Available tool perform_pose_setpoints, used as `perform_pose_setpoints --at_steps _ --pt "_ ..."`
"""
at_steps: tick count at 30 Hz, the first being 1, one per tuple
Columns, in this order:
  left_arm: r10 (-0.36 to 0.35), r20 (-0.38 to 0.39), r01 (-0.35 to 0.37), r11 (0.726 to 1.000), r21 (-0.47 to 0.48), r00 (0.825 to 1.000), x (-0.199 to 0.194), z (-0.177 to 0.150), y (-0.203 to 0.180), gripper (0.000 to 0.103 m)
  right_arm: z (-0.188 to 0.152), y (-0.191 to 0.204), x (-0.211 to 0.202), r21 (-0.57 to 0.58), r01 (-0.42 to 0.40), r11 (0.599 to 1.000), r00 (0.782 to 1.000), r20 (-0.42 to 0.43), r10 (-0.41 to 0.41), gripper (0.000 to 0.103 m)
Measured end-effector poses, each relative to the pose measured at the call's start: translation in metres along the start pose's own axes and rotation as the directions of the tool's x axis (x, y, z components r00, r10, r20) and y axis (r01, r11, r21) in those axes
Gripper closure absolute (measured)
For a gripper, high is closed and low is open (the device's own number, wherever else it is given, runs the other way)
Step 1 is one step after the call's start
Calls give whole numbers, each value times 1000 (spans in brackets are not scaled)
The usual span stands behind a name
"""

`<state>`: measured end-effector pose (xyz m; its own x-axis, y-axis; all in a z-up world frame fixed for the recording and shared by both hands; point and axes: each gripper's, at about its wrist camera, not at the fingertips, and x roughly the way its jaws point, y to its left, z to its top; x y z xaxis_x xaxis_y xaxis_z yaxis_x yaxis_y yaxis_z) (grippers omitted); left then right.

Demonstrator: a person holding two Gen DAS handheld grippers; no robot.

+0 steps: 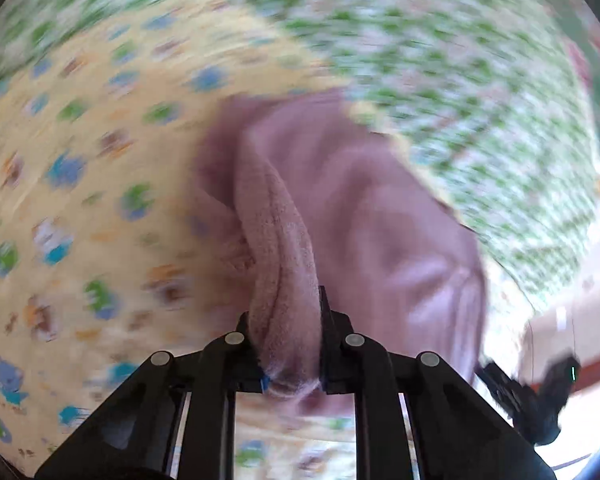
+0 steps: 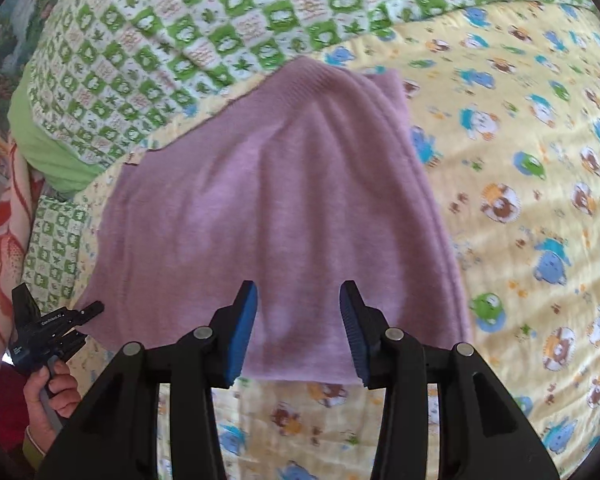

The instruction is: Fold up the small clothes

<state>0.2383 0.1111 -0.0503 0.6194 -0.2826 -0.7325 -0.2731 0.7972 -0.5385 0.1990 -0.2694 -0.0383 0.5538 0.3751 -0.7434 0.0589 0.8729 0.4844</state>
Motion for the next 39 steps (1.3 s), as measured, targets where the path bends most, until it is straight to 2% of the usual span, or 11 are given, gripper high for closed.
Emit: perform_pose_setpoints --at_steps 4,6,10,14,22,26,28,30,31,35,39 --pt "-57 -15 59 985 160 998 6 -9 -64 88 27 21 13 -16 -87 996 996 -19 87 58" --pt "-49 -37 56 972 226 998 19 -19 -87 88 44 35 24 -27 -120 992 992 -47 119 49" --pt "-47 -74 63 971 231 996 39 -34 -99 88 72 67 46 -52 -218 975 973 -87 213 40" --pt "-35 -94 56 972 229 995 50 -45 -98 88 91 101 81 -71 -328 942 936 -159 314 13" --pt "-28 -97 49 972 228 995 53 -47 -93 88 108 165 157 -105 -430 897 868 -320 379 13" --pt "-8 -95 32 967 253 995 57 -51 -102 88 112 191 172 -144 -449 882 858 -346 380 13" --pt "-5 -92 29 964 265 996 58 -52 -106 88 112 201 175 -190 -440 878 868 -342 361 20" --pt "-2 -90 27 961 274 996 57 -52 -109 88 112 206 179 -215 -418 883 873 -363 326 71" --pt "-11 -92 36 961 274 996 54 -50 -110 88 114 204 179 -215 -414 885 874 -367 320 85" --pt "-72 -106 100 952 288 992 46 -50 -131 88 126 185 152 -231 -398 888 900 -287 329 88" --pt "-167 -141 207 914 348 976 43 -53 -174 88 146 152 103 -255 -373 892 923 -200 329 88"
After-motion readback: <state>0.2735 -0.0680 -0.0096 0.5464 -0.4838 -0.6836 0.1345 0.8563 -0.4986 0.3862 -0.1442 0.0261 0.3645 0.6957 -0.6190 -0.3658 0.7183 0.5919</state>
